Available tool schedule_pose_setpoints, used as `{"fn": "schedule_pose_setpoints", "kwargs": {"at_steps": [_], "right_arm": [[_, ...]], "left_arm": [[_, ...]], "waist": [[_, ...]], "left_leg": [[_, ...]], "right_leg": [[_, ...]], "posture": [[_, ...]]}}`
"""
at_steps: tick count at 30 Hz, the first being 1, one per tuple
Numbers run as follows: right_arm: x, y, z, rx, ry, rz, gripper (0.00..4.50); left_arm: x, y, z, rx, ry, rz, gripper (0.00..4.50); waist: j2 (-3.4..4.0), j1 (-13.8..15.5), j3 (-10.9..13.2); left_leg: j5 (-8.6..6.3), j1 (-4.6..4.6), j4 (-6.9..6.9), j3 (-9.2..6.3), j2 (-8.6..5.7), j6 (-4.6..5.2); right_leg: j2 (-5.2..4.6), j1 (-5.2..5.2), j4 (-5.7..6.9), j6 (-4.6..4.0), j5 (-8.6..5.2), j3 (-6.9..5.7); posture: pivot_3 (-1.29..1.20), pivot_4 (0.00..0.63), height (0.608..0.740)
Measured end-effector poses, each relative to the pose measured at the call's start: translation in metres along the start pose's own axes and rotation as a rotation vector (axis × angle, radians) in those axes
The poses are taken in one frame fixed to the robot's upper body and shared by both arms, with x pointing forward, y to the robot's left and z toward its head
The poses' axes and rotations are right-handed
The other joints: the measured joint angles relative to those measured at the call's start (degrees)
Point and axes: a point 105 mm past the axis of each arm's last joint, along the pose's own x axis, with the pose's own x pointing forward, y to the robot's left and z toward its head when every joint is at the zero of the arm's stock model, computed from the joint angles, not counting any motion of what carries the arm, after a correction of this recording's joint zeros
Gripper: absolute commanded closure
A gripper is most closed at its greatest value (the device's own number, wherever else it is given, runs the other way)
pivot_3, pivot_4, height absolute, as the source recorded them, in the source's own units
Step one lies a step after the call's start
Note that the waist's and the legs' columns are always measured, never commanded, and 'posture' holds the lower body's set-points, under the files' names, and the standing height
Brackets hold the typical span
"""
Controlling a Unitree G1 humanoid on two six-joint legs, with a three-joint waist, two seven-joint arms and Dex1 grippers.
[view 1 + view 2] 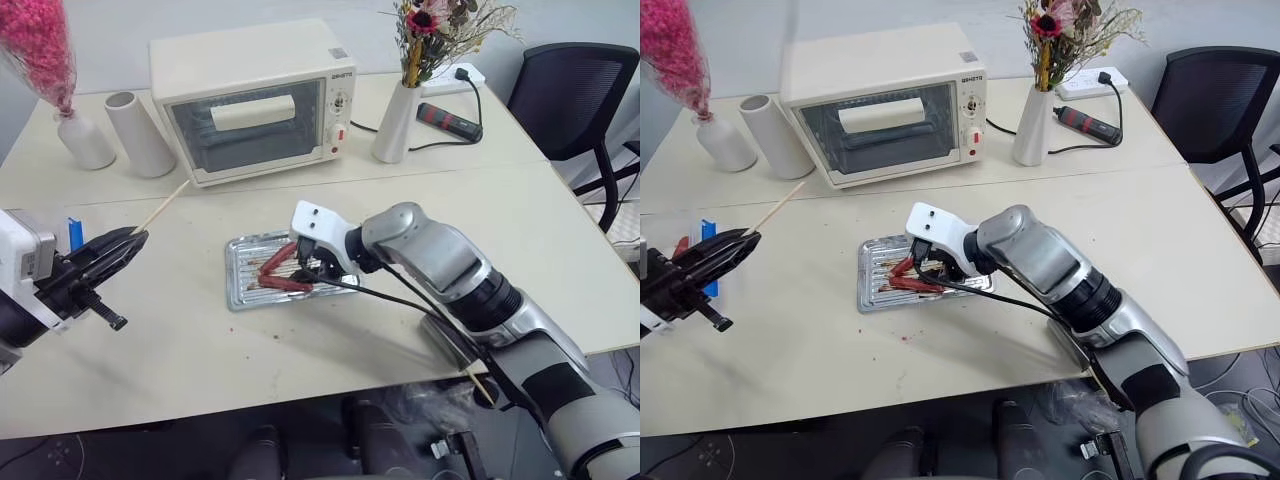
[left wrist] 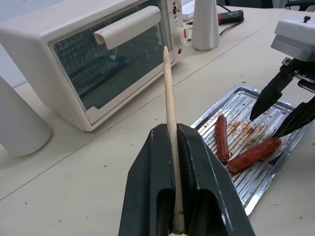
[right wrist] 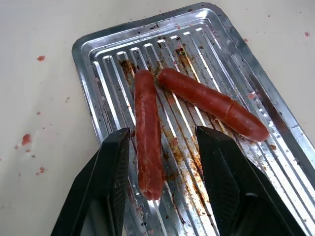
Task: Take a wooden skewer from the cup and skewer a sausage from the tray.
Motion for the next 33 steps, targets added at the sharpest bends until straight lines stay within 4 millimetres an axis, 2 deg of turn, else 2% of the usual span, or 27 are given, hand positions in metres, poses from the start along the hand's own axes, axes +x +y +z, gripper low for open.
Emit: {"fn": "schedule_pose_setpoints", "kwargs": {"at_steps": [12,19,23,33], "right_arm": [[0.022,0.006,-0.016,-0.016,0.026,0.0,2.36],[0.031,0.002,-0.022,-0.05,0.039,-0.027,2.36],[0.034,0.004,-0.022,-0.051,0.034,-0.012,3.52],[0.033,0.006,-0.023,-0.039,0.035,0.003,3.52]], "left_arm": [[-0.002,-0.003,0.002,0.007,0.007,-0.001,4.5],[-0.002,-0.002,0.002,0.006,0.005,0.008,4.5],[-0.002,-0.002,0.002,0.006,0.005,0.009,4.5],[0.001,0.0,0.008,0.025,-0.01,0.003,4.5]], "waist": [[-0.07,-0.05,-0.04],[-0.13,-0.08,-0.08],[-0.22,-0.1,-0.14],[-0.27,-0.05,-0.17]], "left_leg": [[0.03,0.06,0.0,0.0,-0.02,-0.04],[0.03,0.08,0.0,0.0,-0.02,-0.05],[0.05,0.15,0.0,0.0,-0.02,-0.07],[0.11,0.18,0.0,-0.05,-0.03,-0.14]], "right_leg": [[0.01,0.02,0.02,-0.01,0.0,0.0],[0.01,0.04,0.1,-0.01,0.0,0.0],[0.01,0.05,0.23,-0.03,-0.01,0.0],[0.06,0.04,0.29,-0.11,-0.02,-0.03]], "posture": [[0.0,0.15,0.74],[0.0,0.15,0.74],[0.0,0.15,0.74],[0.0,0.15,0.74]]}}
